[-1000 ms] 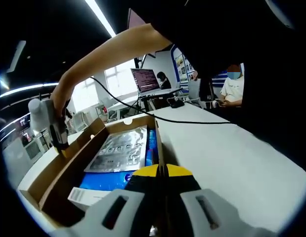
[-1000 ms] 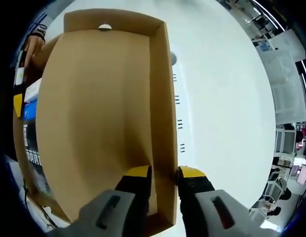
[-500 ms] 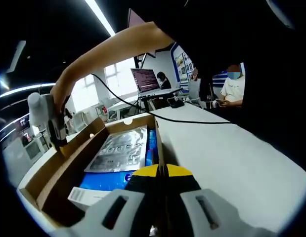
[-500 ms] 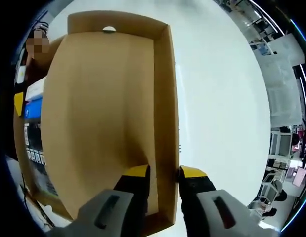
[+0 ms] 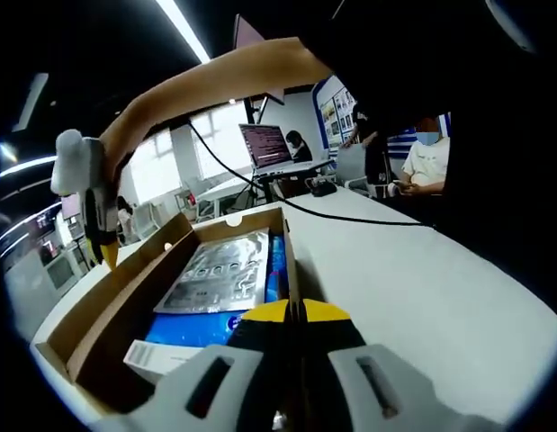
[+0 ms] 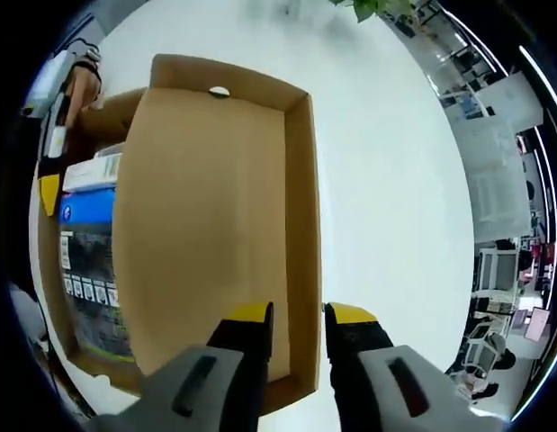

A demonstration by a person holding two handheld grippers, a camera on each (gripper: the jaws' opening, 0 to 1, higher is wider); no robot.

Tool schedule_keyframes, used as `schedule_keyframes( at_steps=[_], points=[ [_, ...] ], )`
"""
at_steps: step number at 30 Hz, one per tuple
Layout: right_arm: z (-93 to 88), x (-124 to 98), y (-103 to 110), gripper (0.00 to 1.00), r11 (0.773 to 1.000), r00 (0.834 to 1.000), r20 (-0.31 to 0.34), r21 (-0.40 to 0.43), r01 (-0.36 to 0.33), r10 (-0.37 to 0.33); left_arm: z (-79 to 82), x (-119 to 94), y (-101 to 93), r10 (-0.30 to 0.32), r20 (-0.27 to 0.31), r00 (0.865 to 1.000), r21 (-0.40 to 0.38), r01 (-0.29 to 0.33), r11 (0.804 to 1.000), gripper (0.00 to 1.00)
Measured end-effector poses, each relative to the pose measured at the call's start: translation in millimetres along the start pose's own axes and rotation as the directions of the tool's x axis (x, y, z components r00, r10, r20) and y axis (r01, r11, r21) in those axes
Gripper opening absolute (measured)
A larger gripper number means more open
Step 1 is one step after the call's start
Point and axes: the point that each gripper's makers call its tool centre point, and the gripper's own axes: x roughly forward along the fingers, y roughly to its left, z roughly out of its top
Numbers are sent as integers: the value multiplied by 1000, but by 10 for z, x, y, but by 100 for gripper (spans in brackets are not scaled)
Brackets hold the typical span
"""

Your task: Operate the shoe box by opening the lid, removing the specified soft item, and placing it in the target area until the item is outside and the box remains undamaged.

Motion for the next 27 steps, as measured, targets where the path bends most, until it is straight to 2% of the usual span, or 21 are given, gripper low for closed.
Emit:
schedule_keyframes(
  at_steps=[7,14,21,23,27],
  points=[
    [-4,-211,92,22,1000,999,21,-3,31,-31,-58,-1,105,3,-2,1000,-4,-3,1000,3],
    [5,-421,314,23,998,998,45,-19,55,-54,-33,-7,33,4,-5,1000,-6,-4,1000,3],
    [93,-596,519,25,996,994,77,-37,77,-74,-30,-7,8,5,-5,1000,-3,-5,1000,3],
    [135,-676,611,25,995,992,91,-46,91,-87,-21,-7,-8,6,-4,1000,-1,-6,1000,3],
    [251,-839,802,26,993,982,159,-36,109,-102,0,-2,-44,4,-4,1000,0,-4,1000,3]
  ],
)
